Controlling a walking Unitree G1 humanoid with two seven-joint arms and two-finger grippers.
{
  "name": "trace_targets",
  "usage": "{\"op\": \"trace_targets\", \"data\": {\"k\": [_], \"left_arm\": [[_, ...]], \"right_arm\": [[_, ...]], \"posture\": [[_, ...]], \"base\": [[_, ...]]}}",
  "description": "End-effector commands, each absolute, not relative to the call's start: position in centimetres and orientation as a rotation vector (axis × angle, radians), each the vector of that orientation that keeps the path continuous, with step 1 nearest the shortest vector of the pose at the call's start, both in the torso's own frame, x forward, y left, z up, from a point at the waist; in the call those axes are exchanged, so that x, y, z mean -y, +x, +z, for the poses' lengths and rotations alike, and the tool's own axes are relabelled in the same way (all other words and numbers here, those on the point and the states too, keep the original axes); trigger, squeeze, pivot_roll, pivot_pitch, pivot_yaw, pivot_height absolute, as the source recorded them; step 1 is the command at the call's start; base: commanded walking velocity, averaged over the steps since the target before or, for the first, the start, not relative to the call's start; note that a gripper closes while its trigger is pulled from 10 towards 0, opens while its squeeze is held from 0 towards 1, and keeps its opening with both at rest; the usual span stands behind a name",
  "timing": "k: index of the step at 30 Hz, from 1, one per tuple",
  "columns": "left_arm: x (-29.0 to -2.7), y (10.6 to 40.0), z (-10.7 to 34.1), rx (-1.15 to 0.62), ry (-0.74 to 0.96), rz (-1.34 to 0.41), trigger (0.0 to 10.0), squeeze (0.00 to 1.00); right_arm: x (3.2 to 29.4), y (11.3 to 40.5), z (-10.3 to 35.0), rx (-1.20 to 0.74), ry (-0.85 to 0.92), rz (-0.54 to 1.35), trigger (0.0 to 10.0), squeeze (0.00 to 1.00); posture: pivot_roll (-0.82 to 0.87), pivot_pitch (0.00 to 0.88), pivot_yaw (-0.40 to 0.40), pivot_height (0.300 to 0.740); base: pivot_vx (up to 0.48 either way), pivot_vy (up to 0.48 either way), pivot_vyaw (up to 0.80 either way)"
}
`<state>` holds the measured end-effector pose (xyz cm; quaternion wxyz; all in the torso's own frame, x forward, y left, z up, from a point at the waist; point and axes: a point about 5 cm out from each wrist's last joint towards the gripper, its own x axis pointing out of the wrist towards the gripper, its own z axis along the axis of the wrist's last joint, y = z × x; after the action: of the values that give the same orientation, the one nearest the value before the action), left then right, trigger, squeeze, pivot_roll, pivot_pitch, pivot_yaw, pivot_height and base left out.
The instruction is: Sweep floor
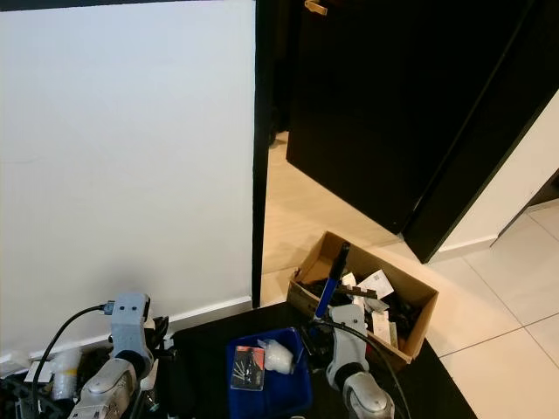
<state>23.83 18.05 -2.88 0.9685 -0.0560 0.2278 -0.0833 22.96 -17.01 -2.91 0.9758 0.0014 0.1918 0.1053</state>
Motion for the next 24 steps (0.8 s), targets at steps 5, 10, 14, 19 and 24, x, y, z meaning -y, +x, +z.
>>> {"op": "trace_targets", "data": {"k": [5, 10, 14, 19, 24], "left_arm": [[-17.56, 24.34, -2.50, -0.435, -0.143, -0.199, 10.0, 0.00], [-17.55, 24.44, -2.49, -0.435, -0.153, -0.191, 10.0, 0.00], [-17.49, 24.60, -2.54, -0.441, -0.164, -0.194, 10.0, 0.00], [-17.71, 24.86, -2.32, -0.428, -0.172, -0.185, 10.0, 0.00], [-17.77, 25.00, -2.32, -0.434, -0.170, -0.180, 10.0, 0.00]], "right_arm": [[18.01, 23.07, -2.69, -0.364, 0.028, 0.118, 10.0, 0.00], [18.20, 23.22, -2.57, -0.362, 0.034, 0.102, 10.0, 0.00], [18.28, 23.36, -2.53, -0.363, 0.035, 0.110, 10.0, 0.00], [17.96, 23.59, -2.40, -0.358, 0.032, 0.135, 10.0, 0.00], [18.04, 23.69, -2.38, -0.358, 0.035, 0.123, 10.0, 0.00]], "posture": [[0.04, 0.090, 0.006, 0.740], [0.04, 0.096, 0.006, 0.740], [0.04, 0.111, -0.009, 0.740], [0.03, 0.107, -0.010, 0.740], [0.03, 0.116, -0.027, 0.740]], "base": [[0.000, 0.000, 0.00], [0.000, 0.000, 0.00], [0.000, 0.000, 0.00], [0.000, 0.000, 0.00], [0.000, 0.000, 0.00]]}}
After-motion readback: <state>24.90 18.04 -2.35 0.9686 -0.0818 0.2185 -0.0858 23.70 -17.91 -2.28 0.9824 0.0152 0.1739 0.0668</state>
